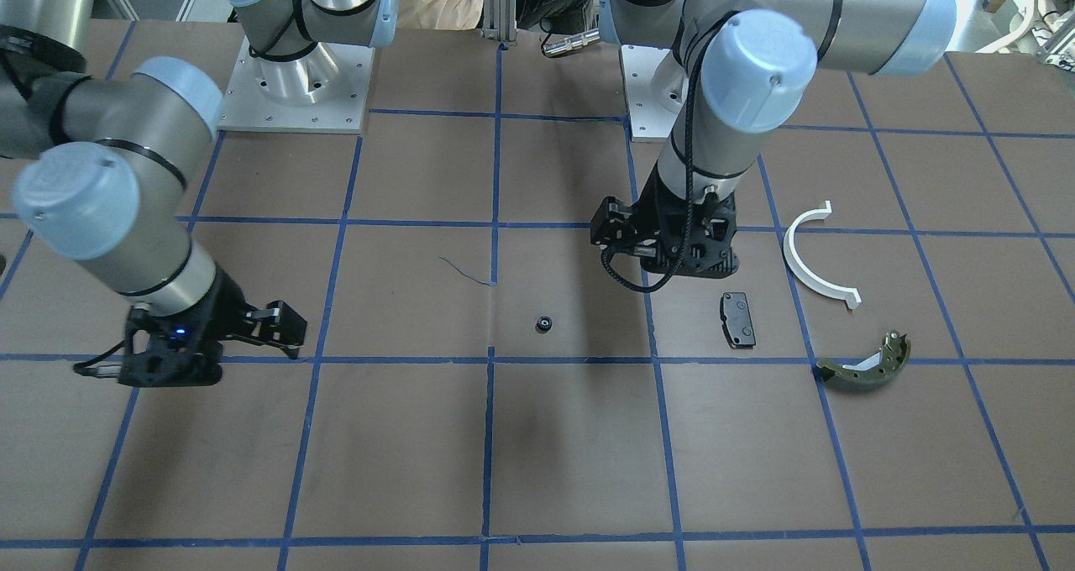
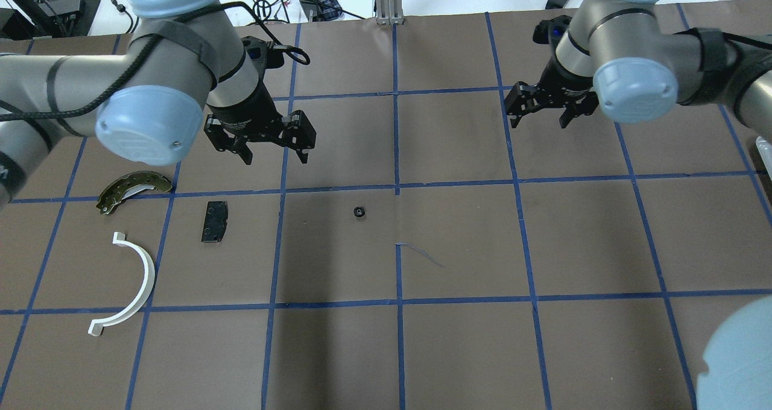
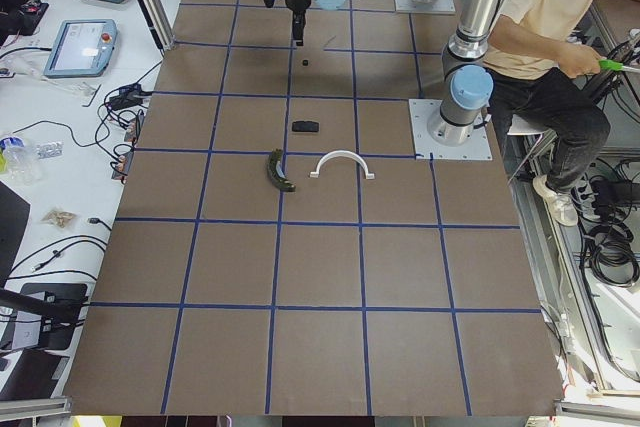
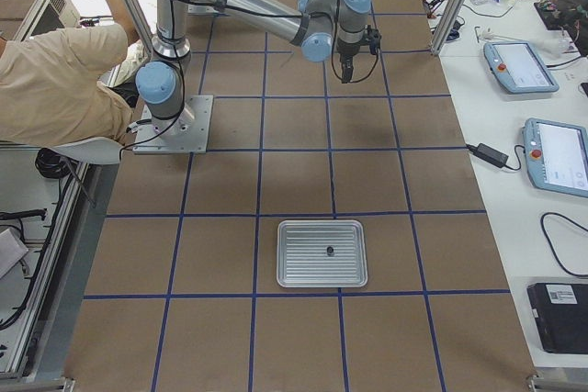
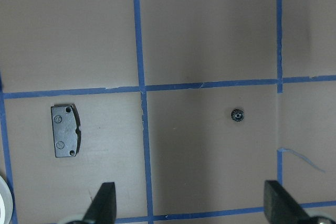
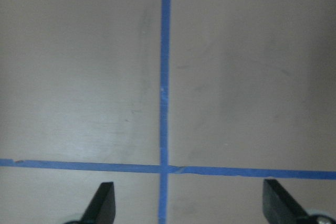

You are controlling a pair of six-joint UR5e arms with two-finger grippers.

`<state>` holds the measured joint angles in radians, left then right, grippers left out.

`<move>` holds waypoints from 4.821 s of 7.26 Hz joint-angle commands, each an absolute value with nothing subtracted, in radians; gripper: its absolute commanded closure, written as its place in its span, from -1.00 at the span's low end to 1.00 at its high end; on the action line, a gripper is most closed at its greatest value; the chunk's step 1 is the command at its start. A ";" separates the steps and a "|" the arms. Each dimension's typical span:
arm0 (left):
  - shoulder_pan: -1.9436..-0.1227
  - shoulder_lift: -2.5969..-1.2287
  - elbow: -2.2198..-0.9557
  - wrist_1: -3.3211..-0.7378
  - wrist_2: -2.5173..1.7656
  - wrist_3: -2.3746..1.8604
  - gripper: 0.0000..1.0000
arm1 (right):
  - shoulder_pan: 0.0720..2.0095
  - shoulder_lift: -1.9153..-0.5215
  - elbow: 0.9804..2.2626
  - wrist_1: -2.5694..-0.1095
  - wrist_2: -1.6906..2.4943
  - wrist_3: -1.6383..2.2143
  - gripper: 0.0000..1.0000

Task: Place bearing gear from tray to pile

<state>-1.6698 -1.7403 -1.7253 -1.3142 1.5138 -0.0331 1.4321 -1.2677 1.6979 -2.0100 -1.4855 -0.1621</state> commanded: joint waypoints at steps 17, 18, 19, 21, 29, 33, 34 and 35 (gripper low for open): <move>-1.587 -1.970 -1.839 -0.943 1.536 0.081 1.00 | 0.687 -0.907 1.422 -2.066 -1.588 -1.310 -0.74; -1.475 -1.942 -1.845 -0.995 1.540 0.203 1.00 | 0.687 -0.887 1.420 -2.084 -1.588 -1.309 -0.74; -1.375 -1.922 -1.848 -1.034 1.548 0.298 1.00 | 0.687 -0.884 1.420 -2.086 -1.588 -1.305 -0.72; -1.246 -1.902 -1.883 -1.042 1.578 0.450 1.00 | 0.687 -0.877 1.420 -2.085 -1.589 -1.301 -0.45; -1.123 -1.864 -2.017 -1.025 1.594 0.552 -1.00 | 0.687 -0.879 1.422 -2.085 -1.594 -1.305 0.98; -1.181 -1.830 -1.788 -1.291 1.565 0.479 -1.00 | 0.704 -0.972 1.417 -1.980 -1.635 -1.286 1.00; -1.233 -1.833 -1.646 -1.439 1.557 0.412 -1.00 | 0.734 -1.020 1.423 -1.911 -1.628 -1.228 1.00; -1.302 -1.812 -1.547 -1.513 1.554 0.364 -1.00 | 0.802 -1.052 1.428 -1.870 -1.615 -1.182 1.00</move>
<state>-1.2275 -1.8291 -1.6888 -1.3835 1.5627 0.4274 0.7381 -1.0052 1.4224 -1.9342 -1.6275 -1.2376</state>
